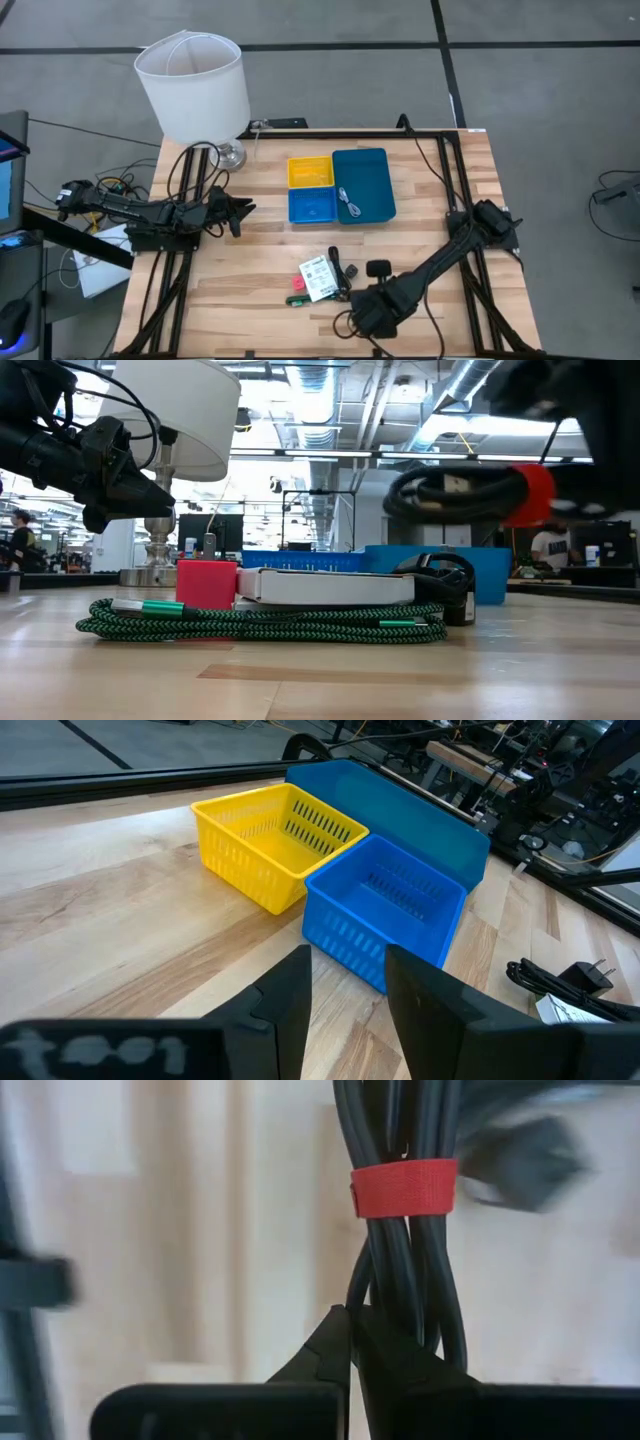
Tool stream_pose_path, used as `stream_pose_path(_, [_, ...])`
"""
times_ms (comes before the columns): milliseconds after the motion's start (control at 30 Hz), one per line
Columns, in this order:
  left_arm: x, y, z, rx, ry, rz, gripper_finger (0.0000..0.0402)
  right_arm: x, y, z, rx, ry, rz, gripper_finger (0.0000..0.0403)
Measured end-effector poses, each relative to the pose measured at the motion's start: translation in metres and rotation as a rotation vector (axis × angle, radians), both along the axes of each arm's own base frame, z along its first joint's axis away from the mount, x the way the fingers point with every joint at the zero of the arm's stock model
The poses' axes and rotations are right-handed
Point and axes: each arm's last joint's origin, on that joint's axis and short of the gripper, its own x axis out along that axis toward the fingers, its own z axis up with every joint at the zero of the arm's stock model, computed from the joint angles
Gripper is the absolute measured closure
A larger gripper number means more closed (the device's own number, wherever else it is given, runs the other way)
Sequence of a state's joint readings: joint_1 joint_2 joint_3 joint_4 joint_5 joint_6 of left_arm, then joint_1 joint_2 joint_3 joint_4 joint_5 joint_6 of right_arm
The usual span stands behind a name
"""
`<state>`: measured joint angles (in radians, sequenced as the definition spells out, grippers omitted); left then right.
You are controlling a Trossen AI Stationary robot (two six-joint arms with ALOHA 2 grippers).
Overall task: Pick and place items into bin
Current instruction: Put the bottom right black charger cable in the dark blue bin
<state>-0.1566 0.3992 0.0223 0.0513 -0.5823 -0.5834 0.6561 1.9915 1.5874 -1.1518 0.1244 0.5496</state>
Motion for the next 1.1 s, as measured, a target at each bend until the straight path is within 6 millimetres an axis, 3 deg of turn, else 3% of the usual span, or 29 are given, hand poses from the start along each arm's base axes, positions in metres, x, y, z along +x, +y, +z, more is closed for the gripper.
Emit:
stream_pose_path(267, [0.0, 0.0, 0.0, 0.0, 0.0, 0.0, 0.0286, -0.001, -0.045, 0.029, -0.338, 0.124, -0.09, 0.0403])
stream_pose_path(533, [0.0, 0.0, 0.0, 0.0, -0.002, 0.0, 0.0286, 0.024, -0.105, 0.052, -0.444, 0.009, -0.27, 0.0403])
stream_pose_path(900, [0.0, 0.0, 0.0, -0.001, -0.004, 0.0, 0.0286, 0.046, -0.205, 0.054, -0.406, 0.059, -0.58, 0.04])
stream_pose_path(1100, [0.0, 0.0, 0.0, -0.001, -0.005, 0.0, 0.0286, 0.046, -0.25, 0.053, -0.355, 0.104, -0.719, 0.0396])
